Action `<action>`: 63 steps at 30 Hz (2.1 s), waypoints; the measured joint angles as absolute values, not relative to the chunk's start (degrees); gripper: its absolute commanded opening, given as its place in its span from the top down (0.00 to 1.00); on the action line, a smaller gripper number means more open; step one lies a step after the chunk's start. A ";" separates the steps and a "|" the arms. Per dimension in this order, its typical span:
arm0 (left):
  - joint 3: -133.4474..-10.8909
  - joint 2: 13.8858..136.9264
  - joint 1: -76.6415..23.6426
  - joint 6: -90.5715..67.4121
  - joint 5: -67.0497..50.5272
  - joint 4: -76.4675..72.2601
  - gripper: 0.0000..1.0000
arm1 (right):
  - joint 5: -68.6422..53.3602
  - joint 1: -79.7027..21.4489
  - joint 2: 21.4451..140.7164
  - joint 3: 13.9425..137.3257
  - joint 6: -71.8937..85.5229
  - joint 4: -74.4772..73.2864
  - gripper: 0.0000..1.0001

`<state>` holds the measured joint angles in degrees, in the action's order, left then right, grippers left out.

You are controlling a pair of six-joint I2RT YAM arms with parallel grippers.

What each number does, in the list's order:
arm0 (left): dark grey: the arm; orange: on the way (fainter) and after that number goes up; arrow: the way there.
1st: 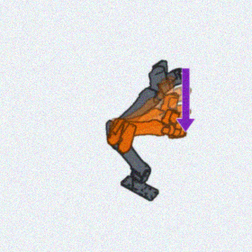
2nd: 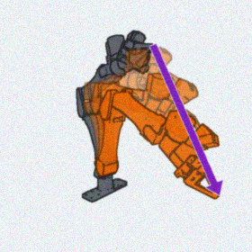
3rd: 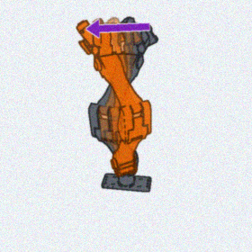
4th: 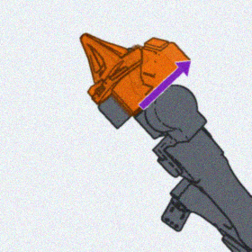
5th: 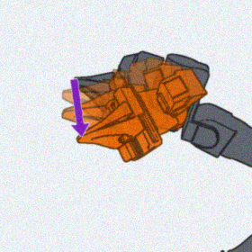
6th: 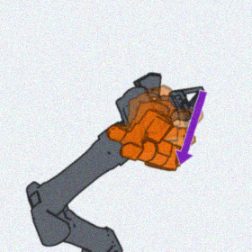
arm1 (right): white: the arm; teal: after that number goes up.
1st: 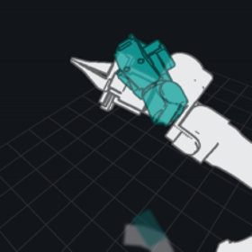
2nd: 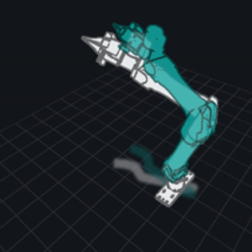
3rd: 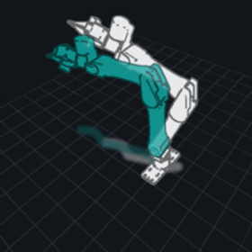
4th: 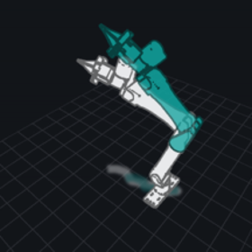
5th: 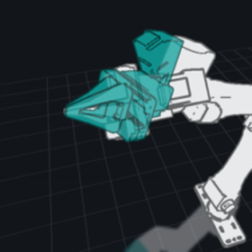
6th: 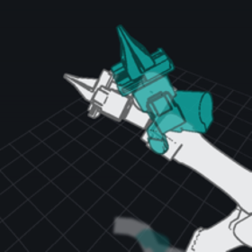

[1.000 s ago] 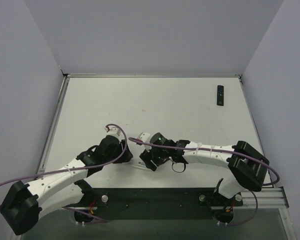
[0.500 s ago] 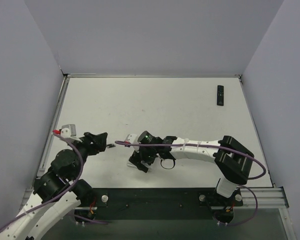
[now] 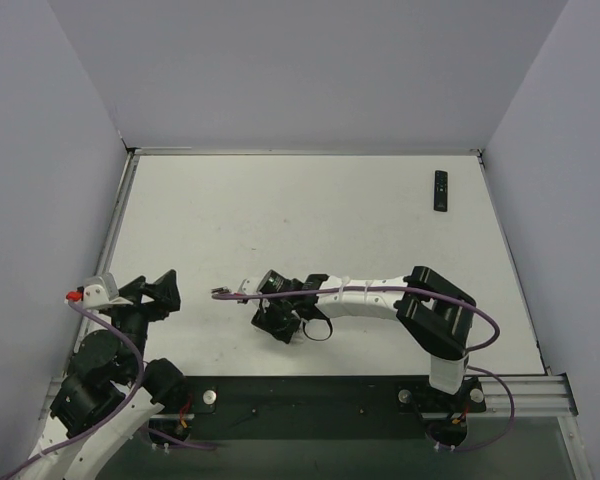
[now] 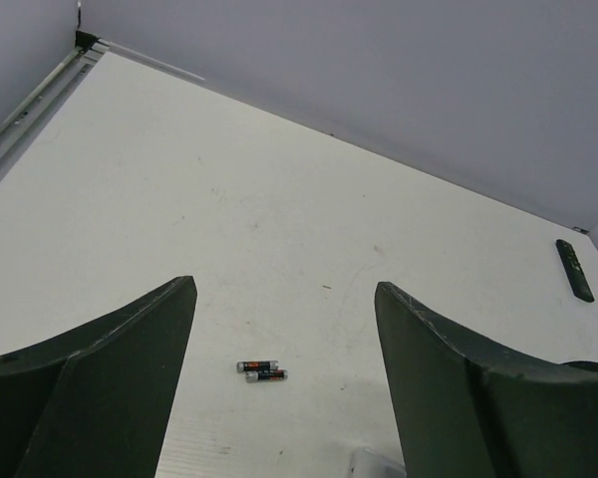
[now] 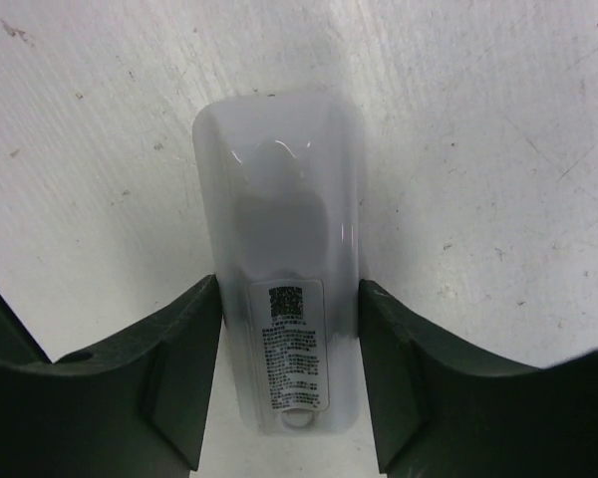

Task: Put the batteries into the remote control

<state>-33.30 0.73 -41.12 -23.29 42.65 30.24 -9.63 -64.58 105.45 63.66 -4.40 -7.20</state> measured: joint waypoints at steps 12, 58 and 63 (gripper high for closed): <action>-33.23 0.64 -41.06 -21.78 45.76 31.33 0.17 | -8.40 -56.64 100.16 58.54 0.67 -10.11 0.81; -33.23 0.40 -40.32 -22.85 51.46 34.11 0.18 | -5.67 1.96 82.35 49.52 15.46 -20.27 0.03; -33.23 0.38 -40.03 -22.85 51.48 34.11 0.18 | -5.43 1.96 73.54 52.14 17.15 -17.39 0.00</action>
